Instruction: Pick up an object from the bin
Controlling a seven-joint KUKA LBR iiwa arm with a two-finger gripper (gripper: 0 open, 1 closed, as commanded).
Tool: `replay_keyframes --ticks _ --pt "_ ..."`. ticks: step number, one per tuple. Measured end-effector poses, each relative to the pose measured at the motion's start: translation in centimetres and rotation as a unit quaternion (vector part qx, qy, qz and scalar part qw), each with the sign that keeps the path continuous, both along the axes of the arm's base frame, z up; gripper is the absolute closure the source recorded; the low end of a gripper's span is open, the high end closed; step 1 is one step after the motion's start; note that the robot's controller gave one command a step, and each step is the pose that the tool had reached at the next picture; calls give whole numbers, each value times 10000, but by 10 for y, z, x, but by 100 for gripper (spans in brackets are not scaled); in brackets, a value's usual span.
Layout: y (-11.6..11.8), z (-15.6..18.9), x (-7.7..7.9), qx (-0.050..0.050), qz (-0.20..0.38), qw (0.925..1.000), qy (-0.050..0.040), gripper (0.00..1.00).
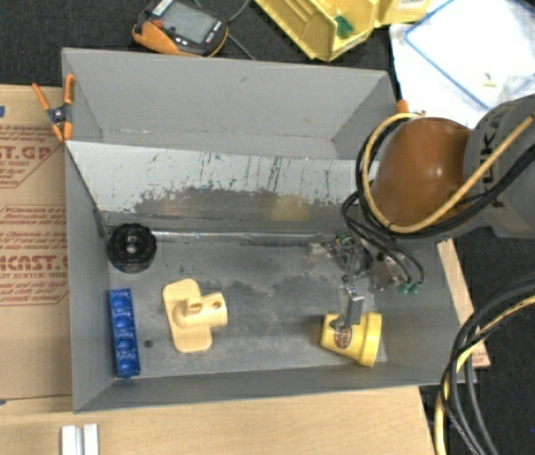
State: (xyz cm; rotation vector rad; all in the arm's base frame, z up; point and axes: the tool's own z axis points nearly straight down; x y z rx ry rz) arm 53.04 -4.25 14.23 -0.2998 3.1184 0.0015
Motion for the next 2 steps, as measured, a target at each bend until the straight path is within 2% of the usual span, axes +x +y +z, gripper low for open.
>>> replay_keyframes --ticks 1,2 --pt "-28 -73 35 -11 276 9996 30 0" --pt "-38 -58 25 -2 431 9991 8 0"
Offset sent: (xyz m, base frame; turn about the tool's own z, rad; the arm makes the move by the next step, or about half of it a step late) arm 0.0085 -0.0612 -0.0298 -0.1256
